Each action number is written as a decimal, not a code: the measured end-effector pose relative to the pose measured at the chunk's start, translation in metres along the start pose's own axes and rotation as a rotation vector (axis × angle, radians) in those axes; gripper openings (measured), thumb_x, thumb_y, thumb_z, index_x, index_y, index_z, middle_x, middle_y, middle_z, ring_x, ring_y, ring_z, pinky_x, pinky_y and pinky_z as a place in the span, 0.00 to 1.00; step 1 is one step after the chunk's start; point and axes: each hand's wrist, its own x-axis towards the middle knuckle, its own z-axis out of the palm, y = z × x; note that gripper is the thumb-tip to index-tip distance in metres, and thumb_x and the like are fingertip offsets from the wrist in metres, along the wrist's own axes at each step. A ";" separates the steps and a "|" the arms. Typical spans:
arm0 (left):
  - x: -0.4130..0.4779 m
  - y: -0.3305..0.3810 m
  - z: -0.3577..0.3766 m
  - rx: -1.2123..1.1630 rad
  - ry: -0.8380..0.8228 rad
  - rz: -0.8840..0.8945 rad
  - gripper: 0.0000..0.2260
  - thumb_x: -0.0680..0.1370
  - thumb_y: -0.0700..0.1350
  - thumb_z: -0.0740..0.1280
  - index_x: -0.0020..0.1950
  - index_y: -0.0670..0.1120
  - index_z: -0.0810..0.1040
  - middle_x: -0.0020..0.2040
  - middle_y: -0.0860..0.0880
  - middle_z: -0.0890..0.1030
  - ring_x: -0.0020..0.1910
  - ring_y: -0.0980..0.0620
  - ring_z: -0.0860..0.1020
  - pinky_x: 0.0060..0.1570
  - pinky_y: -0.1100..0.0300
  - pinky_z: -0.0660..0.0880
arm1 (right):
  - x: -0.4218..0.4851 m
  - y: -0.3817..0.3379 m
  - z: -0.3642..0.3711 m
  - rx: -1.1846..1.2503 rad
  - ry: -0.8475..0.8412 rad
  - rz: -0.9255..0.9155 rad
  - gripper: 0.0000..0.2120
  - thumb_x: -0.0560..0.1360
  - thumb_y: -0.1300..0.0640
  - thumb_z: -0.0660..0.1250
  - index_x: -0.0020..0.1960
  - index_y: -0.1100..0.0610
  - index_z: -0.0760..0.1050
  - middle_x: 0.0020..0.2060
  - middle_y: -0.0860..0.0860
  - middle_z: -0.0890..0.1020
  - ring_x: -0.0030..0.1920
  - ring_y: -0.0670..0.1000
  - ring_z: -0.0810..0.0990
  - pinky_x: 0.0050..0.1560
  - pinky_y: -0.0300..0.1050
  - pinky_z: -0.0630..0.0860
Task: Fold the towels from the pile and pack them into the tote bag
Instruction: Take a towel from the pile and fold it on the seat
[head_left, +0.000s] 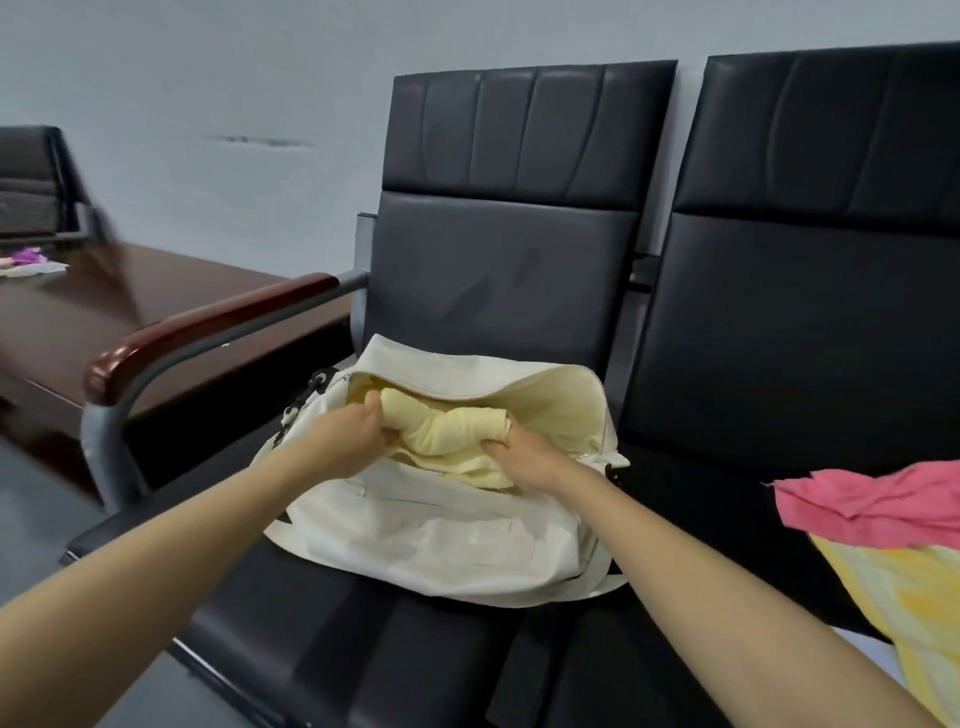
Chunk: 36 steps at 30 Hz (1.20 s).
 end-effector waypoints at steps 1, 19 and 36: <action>0.000 -0.004 -0.007 -0.013 -0.010 0.007 0.20 0.77 0.56 0.57 0.56 0.40 0.70 0.49 0.44 0.80 0.49 0.43 0.78 0.48 0.52 0.74 | -0.002 -0.006 -0.003 -0.023 -0.008 -0.010 0.24 0.80 0.45 0.55 0.73 0.51 0.59 0.61 0.52 0.77 0.61 0.58 0.75 0.63 0.55 0.71; 0.002 -0.031 -0.002 0.566 -0.129 -0.098 0.14 0.80 0.44 0.58 0.63 0.40 0.71 0.60 0.46 0.76 0.61 0.48 0.75 0.57 0.58 0.72 | -0.017 -0.060 0.034 0.261 -0.364 0.205 0.20 0.74 0.53 0.71 0.63 0.57 0.74 0.46 0.49 0.79 0.43 0.49 0.78 0.37 0.38 0.76; -0.005 -0.019 0.041 0.299 -0.305 0.055 0.15 0.80 0.39 0.53 0.63 0.42 0.72 0.61 0.45 0.76 0.56 0.44 0.76 0.48 0.53 0.72 | 0.006 -0.074 0.071 -0.103 0.151 -0.102 0.15 0.78 0.60 0.64 0.63 0.59 0.69 0.62 0.56 0.70 0.64 0.57 0.68 0.59 0.47 0.68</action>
